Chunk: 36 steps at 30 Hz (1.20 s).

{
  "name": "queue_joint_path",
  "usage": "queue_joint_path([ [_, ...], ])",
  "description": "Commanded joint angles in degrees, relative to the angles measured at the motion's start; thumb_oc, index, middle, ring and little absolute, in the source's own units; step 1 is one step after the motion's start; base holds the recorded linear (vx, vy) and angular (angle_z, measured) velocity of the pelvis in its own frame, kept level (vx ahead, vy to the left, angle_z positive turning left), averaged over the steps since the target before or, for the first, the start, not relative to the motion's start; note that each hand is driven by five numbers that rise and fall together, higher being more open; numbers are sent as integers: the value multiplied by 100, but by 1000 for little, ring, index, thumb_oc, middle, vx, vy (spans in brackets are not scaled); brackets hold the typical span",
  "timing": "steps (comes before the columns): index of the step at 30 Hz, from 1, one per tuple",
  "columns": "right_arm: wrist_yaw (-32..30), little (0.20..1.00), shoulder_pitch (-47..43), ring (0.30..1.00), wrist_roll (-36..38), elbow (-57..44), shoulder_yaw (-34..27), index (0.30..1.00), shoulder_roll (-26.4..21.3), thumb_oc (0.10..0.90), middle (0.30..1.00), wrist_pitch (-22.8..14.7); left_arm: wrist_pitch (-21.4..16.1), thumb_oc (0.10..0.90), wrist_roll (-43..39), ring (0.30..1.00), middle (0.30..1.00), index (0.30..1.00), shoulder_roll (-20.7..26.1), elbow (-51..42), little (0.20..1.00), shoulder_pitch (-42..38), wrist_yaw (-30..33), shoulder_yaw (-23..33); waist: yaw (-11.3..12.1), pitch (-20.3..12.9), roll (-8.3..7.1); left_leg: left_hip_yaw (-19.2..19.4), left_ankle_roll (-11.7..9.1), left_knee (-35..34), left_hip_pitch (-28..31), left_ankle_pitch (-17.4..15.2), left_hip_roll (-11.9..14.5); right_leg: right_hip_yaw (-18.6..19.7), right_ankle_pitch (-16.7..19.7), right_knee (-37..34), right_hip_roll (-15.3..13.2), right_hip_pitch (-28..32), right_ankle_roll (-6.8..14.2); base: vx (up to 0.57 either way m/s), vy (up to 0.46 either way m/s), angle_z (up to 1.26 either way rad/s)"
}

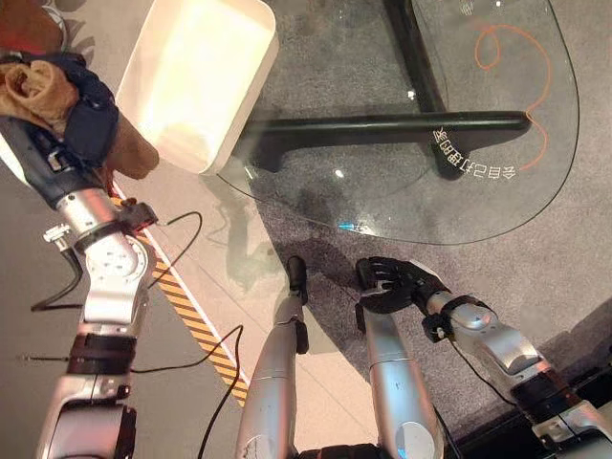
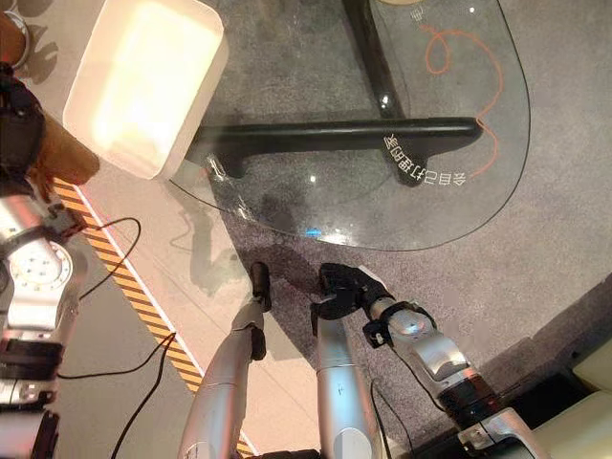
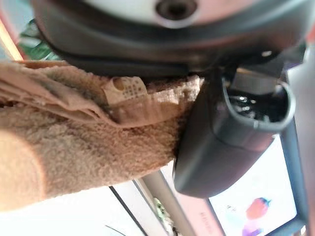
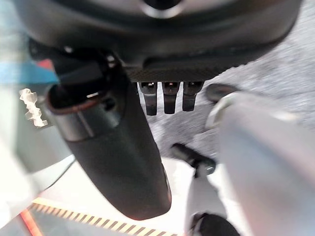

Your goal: Wipe the table with a cloth and put it in the basket.

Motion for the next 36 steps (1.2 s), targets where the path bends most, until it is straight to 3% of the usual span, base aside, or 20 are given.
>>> queue_joint_path([
  [1, 155, 900, 161, 900, 186, -206, 316, 900, -110, 800, 900, -271, 13, 100, 998, 300, 300, 300, 1012, 94, 200, -1045, 905, 203, -288, -139, 203, 160, 288, 866, -89, -487, -285, -222, 400, -941, 102, 225, -55, 124, 224, -9],
  [6, 109, 900, 113, 900, 415, 218, 601, 900, -272, 800, 900, -619, 655, 100, 1183, 300, 300, 300, 1596, 1299, 200, -2121, 1062, -595, -460, -139, 253, 373, 381, 1298, -406, -711, -377, -75, 655, -988, 43, -146, 83, 127, 208, -8],
  [12, 48, 900, 41, 900, 630, 634, 767, 900, -287, 800, 900, -881, 1035, 100, 1152, 300, 300, 300, 1989, 2312, 200, -2903, 961, -1434, -528, -139, 179, 516, 447, 1685, -853, -902, -394, 32, 908, -1058, -11, -530, 240, 96, 104, -9],
  [19, -58, 900, 165, 900, 1043, 898, 786, 900, -308, 800, 900, -1184, 997, 100, 928, 300, 300, 300, 2245, 3110, 200, -3461, 750, -2063, -498, -139, -28, 626, 499, 1998, -1435, -1049, -339, 84, 1096, -960, -40, -1080, 378, 84, 28, -2],
  [20, -47, 900, 237, 900, 1064, 913, 799, 900, -309, 800, 900, -1220, 1038, 100, 918, 300, 300, 300, 2258, 3173, 200, -3465, 710, -2134, -483, -139, -37, 559, 467, 2048, -1350, -1219, -322, 78, 947, -889, -15, -1007, 407, 104, 3, 0],
  [22, -50, 900, 291, 900, 1130, 916, 796, 900, -327, 800, 900, -1305, 1037, 100, 811, 300, 300, 300, 2345, 3388, 200, -3617, 651, -2344, -463, -139, -92, 551, 476, 2126, -1504, -1255, -305, 75, 964, -813, -16, -1161, 435, 56, 2, 0],
  [23, -67, 900, 256, 900, 1205, 925, 776, 900, -348, 800, 900, -1367, 1028, 100, 675, 300, 300, 300, 2423, 3600, 200, -3786, 539, -2426, -472, -139, -138, 620, 517, 2146, -1752, -1127, -293, 78, 1131, -818, -52, -1401, 431, 50, 4, 3],
  [24, -72, 900, 299, 900, 1219, 936, 795, 900, -335, 800, 900, -1372, 1017, 100, 670, 300, 300, 300, 2414, 3635, 200, -3773, 525, -2466, -450, -139, -134, 546, 481, 2181, -1632, -1284, -284, 74, 972, -759, -24, -1287, 451, 49, 4, 4],
  [26, -119, 900, 256, 900, 1288, 961, 799, 900, -341, 800, 900, -1451, 969, 100, 512, 300, 300, 300, 2452, 3885, 200, -3944, 390, -2545, -461, -139, -181, 600, 510, 2217, -1915, -1155, -276, 78, 1130, -743, -59, -1552, 442, 39, 2, 3],
  [28, -114, 900, 323, 900, 1348, 1005, 816, 900, -322, 800, 900, -1506, 964, 100, 439, 300, 300, 300, 2462, 4112, 200, -4009, 175, -2695, -424, -139, -229, 505, 471, 2323, -1944, -1338, -234, 67, 964, -573, -52, -1583, 461, 66, -13, 6],
  [30, -132, 900, 328, 900, 1377, 989, 800, 900, -295, 800, 900, -1484, 974, 100, 549, 300, 300, 300, 2483, 4268, 200, -4062, 23, -2783, -401, -139, -290, 475, 475, 2334, -2035, -1337, -214, 46, 967, -529, -53, -1664, 464, 4, -51, 3],
  [31, -174, 900, 285, 900, 1437, 963, 780, 900, -294, 800, 900, -1513, 963, 100, 702, 300, 300, 300, 2532, 4382, 200, -4155, -43, -2817, -410, -139, -353, 530, 503, 2320, -2244, -1182, -209, 38, 1145, -584, -78, -1846, 453, 23, -57, -1],
  [32, -177, 900, 341, 900, 1464, 965, 799, 900, -285, 800, 900, -1523, 970, 100, 692, 300, 300, 300, 2526, 4405, 200, -4120, -69, -2856, -392, -139, -359, 457, 463, 2357, -2122, -1342, -200, 38, 988, -524, -50, -1728, 480, 23, -47, 2],
  [34, -174, 900, 347, 900, 1583, 911, 791, 900, -334, 800, 900, -1559, 972, 100, 512, 300, 300, 300, 2583, 4534, 200, -4181, -158, -2972, -388, -139, -403, 439, 453, 2381, -2200, -1350, -194, 41, 1008, -513, -49, -1799, 489, 20, -20, 6],
  [35, -156, 900, 292, 900, 1651, 899, 771, 900, -370, 800, 900, -1618, 891, 100, 459, 300, 300, 300, 2638, 4695, 200, -4301, -285, -3050, -404, -139, -440, 499, 486, 2386, -2436, -1208, -176, 34, 1168, -527, -83, -2021, 468, 16, -15, 4],
  [36, -156, 900, 347, 900, 1670, 905, 791, 900, -358, 800, 900, -1621, 884, 100, 454, 300, 300, 300, 2625, 4717, 200, -4266, -309, -3092, -385, -139, -439, 426, 452, 2424, -2298, -1368, -168, 27, 1009, -462, -59, -1891, 491, 0, 0, 0],
])
